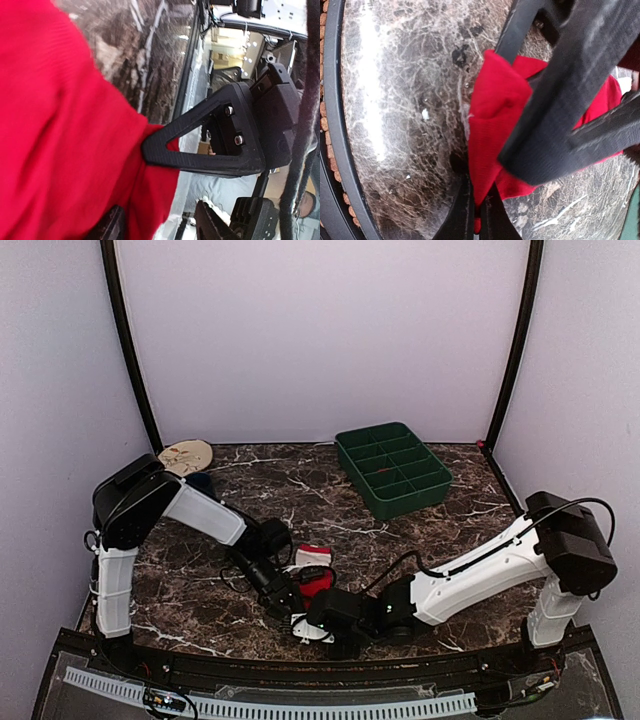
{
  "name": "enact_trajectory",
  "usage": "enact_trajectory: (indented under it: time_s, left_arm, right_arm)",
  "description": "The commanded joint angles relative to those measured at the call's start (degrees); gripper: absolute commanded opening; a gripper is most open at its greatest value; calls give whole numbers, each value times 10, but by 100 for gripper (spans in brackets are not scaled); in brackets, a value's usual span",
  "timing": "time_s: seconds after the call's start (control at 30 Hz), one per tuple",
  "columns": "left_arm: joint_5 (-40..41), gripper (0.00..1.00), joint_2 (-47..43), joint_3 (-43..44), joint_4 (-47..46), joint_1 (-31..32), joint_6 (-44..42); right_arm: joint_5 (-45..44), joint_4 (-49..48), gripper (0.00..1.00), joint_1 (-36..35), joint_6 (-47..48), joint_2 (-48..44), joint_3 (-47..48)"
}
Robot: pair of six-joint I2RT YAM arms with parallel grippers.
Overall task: Roll the socks
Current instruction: Roll the sock at the center of the board.
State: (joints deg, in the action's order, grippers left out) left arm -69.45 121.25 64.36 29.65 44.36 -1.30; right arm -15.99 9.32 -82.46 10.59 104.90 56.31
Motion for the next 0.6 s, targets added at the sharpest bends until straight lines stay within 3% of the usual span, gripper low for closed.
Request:
enact_trajectory:
  time_s: [0.0,0.57]
  left_arm:
    - [138,52,-27,-41,-67,-22,56]
    - [242,52,-210,-186,-310,-32,213]
  right_arm:
    - [48,100,0,6,-16,32,-12]
    - [44,132,0,10,-20,35,29]
